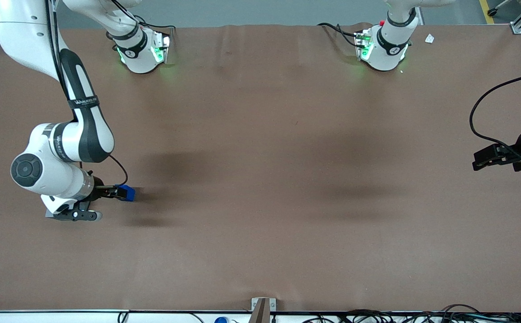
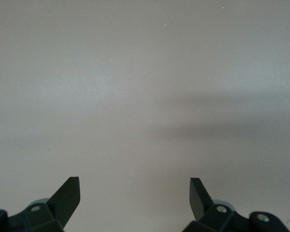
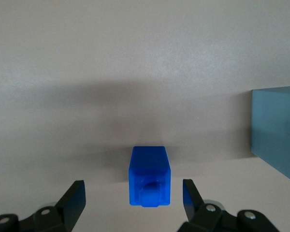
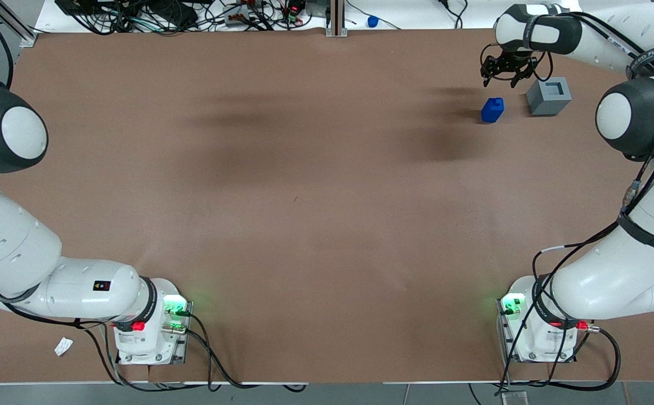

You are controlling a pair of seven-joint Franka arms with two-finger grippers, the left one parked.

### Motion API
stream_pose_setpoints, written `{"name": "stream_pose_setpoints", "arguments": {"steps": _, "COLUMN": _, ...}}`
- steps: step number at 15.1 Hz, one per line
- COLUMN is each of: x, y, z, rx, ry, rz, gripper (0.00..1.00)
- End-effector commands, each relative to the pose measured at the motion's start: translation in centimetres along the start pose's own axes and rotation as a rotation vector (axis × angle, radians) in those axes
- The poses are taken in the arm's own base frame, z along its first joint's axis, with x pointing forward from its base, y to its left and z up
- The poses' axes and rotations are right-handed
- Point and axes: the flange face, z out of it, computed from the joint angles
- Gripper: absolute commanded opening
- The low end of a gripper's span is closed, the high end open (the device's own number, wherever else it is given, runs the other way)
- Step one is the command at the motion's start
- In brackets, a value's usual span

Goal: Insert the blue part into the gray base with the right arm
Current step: 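Close the right gripper on the blue block and lift it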

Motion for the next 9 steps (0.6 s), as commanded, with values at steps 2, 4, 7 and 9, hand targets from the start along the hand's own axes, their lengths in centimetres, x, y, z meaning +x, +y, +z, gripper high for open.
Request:
{"name": "stream_pose_setpoints", "arguments": {"steps": 2, "x": 0.3, "y": 0.3, "z": 2.4, "rx": 0.008, "ry": -0.001, "rz": 0.022, "gripper": 0.88}}
{"name": "stream_pose_setpoints", "arguments": {"steps": 4, "x": 0.1, "y": 0.4, "z": 3.3, "rx": 0.006, "ry": -0.013, "rz": 0.023, "gripper": 0.88}}
{"name": "stream_pose_setpoints", "arguments": {"steps": 7, "x": -1.1, "y": 0.4, "z": 5.6, "rx": 0.003, "ry": 0.009, "rz": 0.022, "gripper": 0.86}}
{"name": "stream_pose_setpoints", "arguments": {"steps": 9, "x": -1.5, "y": 0.7, "z": 6.3, "rx": 0.001, "ry": 0.001, "rz": 0.026, "gripper": 0.86}}
